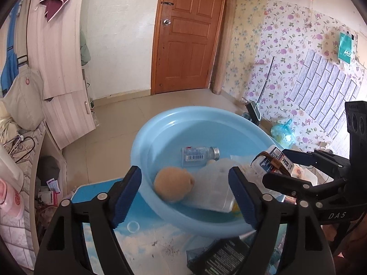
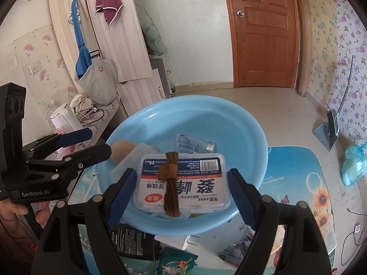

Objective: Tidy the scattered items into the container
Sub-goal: 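Carry the plush toy in the left gripper while the right carries the white tied pack over the basin, then lower the plush toy and white pack into the blue basin and open both grippers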

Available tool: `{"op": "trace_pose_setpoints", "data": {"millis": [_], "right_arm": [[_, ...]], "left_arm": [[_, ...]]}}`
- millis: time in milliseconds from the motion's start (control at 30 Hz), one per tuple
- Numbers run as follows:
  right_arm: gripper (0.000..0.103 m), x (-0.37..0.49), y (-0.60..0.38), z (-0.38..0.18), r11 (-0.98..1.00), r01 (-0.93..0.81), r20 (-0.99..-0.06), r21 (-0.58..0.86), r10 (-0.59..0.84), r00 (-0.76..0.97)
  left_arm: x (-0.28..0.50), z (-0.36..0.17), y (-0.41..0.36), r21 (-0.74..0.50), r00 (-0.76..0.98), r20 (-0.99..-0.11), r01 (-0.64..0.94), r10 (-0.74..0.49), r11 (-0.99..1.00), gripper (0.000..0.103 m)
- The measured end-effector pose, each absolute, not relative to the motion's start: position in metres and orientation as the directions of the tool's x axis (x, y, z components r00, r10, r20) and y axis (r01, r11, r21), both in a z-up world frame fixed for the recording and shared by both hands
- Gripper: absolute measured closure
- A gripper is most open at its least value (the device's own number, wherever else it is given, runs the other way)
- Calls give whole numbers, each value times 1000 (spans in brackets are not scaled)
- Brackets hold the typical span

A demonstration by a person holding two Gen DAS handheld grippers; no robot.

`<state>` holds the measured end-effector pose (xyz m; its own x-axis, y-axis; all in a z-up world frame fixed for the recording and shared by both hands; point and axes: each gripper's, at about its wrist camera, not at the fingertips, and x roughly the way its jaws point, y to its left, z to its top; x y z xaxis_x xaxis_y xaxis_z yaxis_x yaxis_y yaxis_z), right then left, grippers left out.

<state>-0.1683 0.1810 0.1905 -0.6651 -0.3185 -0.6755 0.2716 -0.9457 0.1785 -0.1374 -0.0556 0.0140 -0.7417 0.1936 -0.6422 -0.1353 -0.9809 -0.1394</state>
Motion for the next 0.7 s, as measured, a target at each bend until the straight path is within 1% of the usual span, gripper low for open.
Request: {"op": "trace_pose_setpoints", "data": {"millis": [167,300,700], "right_arm": [[22,-155,181,189,-943,282,-682,173,-322,-657],[22,-145,180,187,-944,289,-682,159,-316,-659],[21,-147,176,186,-947,287,-634,141,-309,-709]], "left_arm": [[-121,11,-56,-141,-739,-647,-129,190,-982,24],[-105,9,-59,-138,-740,-648,-119,180,-983,20],[-73,9,-71,-138,-744,-648,-94,162,-986,20]]}}
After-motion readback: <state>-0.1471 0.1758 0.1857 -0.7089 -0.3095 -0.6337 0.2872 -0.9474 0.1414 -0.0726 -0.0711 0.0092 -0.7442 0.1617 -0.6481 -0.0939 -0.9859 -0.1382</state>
